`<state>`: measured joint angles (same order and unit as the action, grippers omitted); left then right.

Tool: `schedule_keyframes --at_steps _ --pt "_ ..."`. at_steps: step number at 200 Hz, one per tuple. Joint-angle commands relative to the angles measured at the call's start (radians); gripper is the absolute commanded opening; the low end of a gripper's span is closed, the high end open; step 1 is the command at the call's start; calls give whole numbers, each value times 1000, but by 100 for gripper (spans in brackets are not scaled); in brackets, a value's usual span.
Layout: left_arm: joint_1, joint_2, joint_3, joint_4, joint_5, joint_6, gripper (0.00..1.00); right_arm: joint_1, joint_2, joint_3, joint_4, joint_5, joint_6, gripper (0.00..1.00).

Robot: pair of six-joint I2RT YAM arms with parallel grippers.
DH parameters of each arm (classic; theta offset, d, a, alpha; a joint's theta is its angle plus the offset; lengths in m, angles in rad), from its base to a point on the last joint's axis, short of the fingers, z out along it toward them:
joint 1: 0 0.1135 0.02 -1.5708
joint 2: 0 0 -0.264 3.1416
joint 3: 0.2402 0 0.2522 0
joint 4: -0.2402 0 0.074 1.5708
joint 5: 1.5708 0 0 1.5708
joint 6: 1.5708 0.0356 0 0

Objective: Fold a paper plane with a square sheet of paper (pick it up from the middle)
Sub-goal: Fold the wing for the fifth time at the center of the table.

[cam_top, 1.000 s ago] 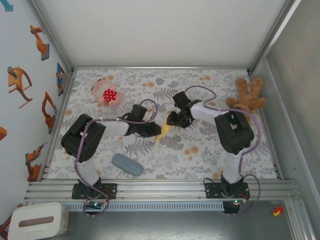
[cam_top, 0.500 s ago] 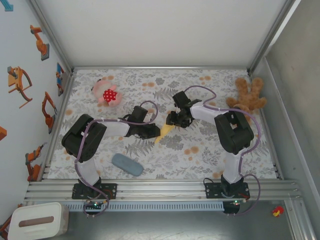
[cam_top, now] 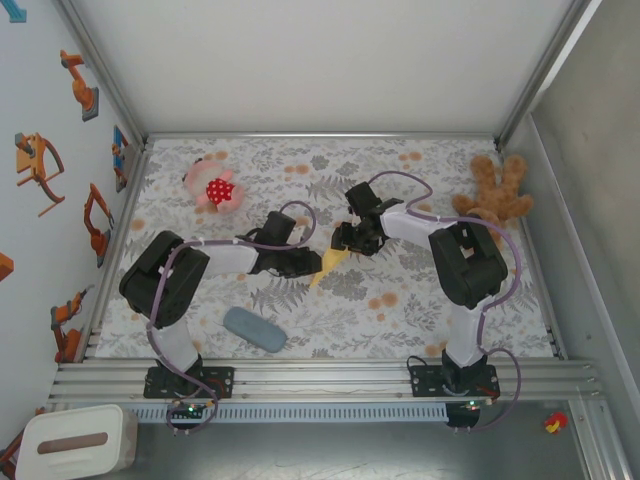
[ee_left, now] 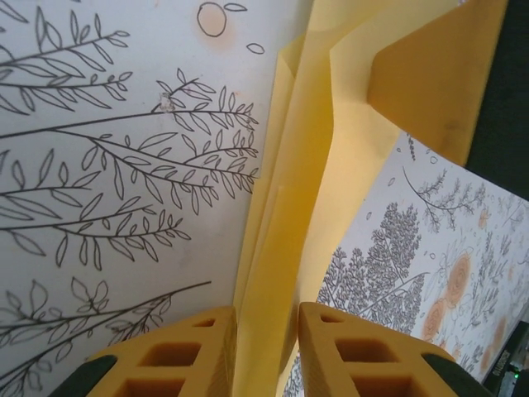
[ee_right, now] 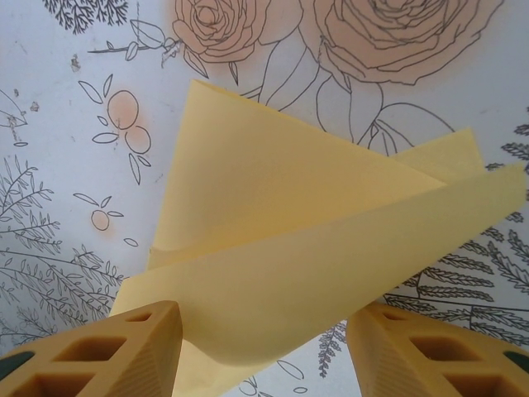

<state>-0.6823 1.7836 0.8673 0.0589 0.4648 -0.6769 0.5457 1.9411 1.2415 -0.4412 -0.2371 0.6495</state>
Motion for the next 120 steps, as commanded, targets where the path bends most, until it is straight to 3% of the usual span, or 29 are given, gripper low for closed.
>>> schedule_keyframes --at_steps 1,120 --pt "-8 -43 12 -49 -11 5 28 7 100 -19 -24 33 -23 56" --pt "-51 6 29 -118 -71 13 22 7 112 -9 -26 29 -19 56"
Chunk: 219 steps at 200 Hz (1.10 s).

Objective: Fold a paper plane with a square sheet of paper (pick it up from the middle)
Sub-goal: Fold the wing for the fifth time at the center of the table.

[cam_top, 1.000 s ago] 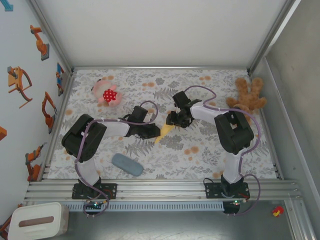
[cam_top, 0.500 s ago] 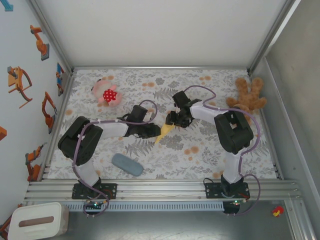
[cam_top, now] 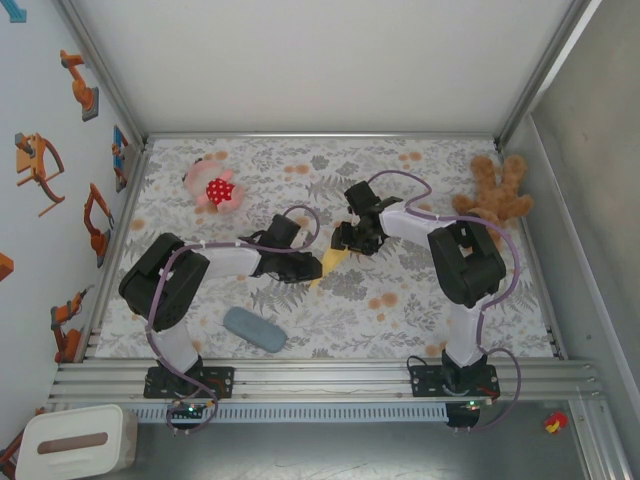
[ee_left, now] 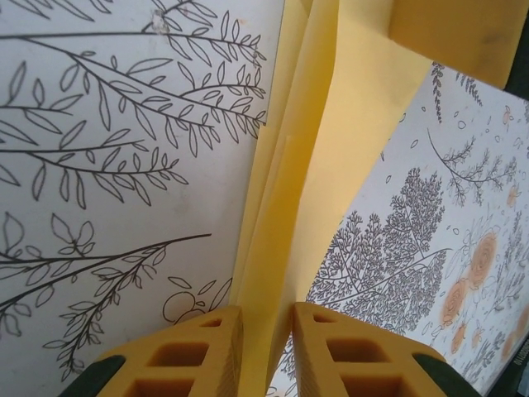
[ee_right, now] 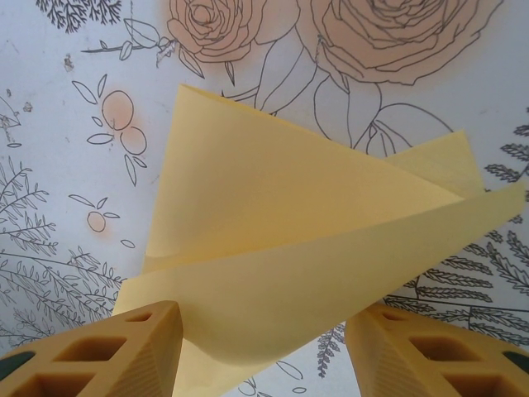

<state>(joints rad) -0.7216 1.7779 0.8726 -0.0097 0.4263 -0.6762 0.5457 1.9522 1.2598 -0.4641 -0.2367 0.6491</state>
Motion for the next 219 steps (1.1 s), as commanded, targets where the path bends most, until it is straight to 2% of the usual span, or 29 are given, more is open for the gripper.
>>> schedule_keyframes --at_steps 1,60,106,153,195,219 --pt "-12 13 24 -50 -34 13 22 6 101 -28 -3 28 -17 56" --pt "-21 37 10 -49 -69 -1 20 4 57 -12 1 -1 -13 57" --pt "-19 52 -11 -30 -73 -20 19 -35 -133 -44 14 -15 -12 58" --pt "-15 51 -14 -29 -72 -26 18 -56 -303 -186 138 -95 -20 58" --pt "-13 45 -15 -26 -62 -27 18 -34 -289 -250 297 -286 -6 45" --pt "-11 48 -12 -28 -55 -27 18 -3 -225 -206 297 -297 -6 35"
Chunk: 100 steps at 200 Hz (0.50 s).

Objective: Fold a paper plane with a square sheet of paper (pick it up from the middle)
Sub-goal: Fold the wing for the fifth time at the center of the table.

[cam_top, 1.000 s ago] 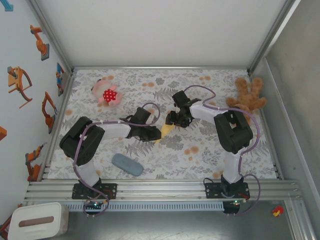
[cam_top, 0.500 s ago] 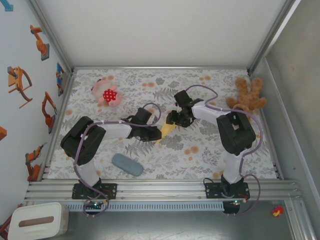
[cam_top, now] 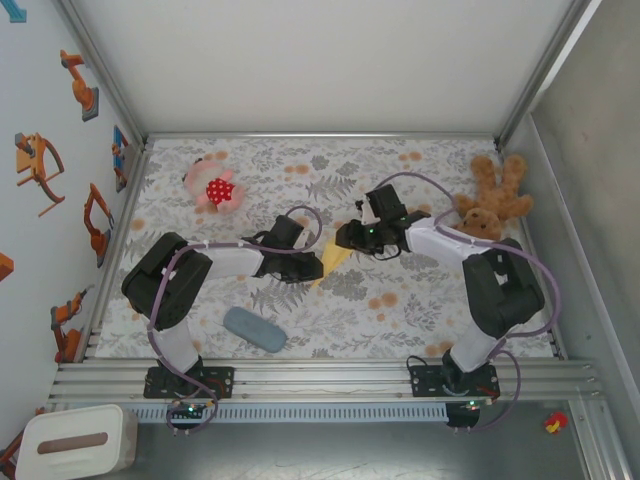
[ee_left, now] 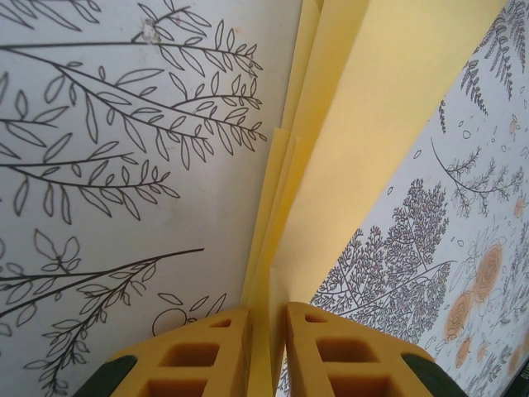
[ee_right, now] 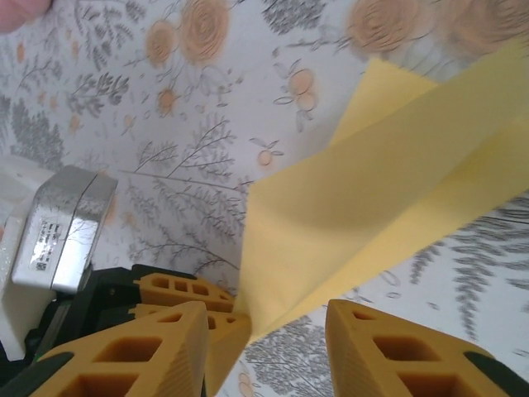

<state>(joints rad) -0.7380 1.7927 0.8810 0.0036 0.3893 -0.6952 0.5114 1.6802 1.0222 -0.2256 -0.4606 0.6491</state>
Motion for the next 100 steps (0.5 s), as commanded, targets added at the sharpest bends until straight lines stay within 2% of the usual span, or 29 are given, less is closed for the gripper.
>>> schedule_keyframes --at_steps 1,36,100 --pt "6 33 -20 -42 -18 -8 18 32 50 33 60 -74 -6 34" --pt "5 30 -20 -48 -15 -7 18 44 131 78 75 -69 10 27" --pt "7 28 -22 -48 -9 -9 18 44 202 108 45 -20 11 23"
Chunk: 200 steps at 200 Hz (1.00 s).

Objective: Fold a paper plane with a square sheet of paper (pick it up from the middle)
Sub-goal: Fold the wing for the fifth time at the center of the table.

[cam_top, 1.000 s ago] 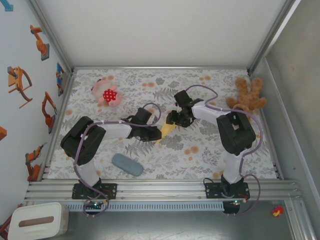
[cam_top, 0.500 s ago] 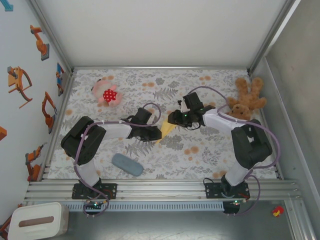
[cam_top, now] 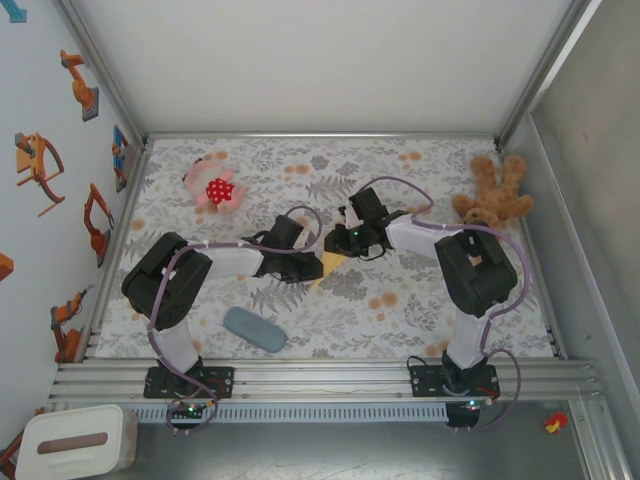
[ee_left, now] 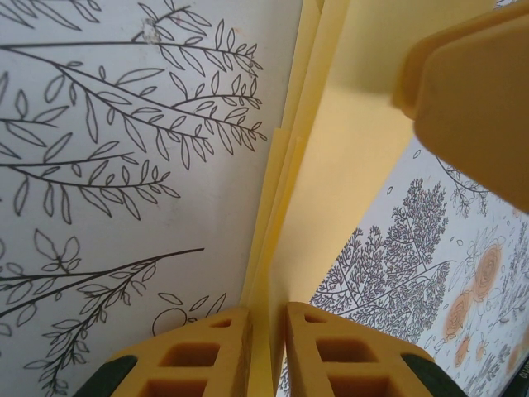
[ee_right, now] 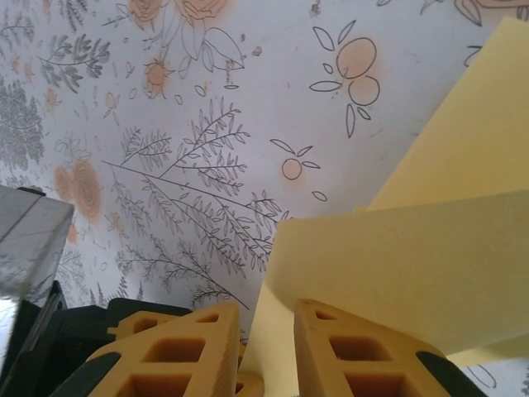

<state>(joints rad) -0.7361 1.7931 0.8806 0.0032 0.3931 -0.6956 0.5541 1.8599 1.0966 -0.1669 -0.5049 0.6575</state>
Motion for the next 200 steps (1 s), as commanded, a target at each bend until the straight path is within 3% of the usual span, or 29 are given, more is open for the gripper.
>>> schedule_keyframes --at_steps 1,200 --pt "5 27 -22 -47 -13 -8 18 1 22 34 -13 25 2 23" --pt "6 15 -32 -46 -20 -19 18 1 94 65 -109 87 -19 22"
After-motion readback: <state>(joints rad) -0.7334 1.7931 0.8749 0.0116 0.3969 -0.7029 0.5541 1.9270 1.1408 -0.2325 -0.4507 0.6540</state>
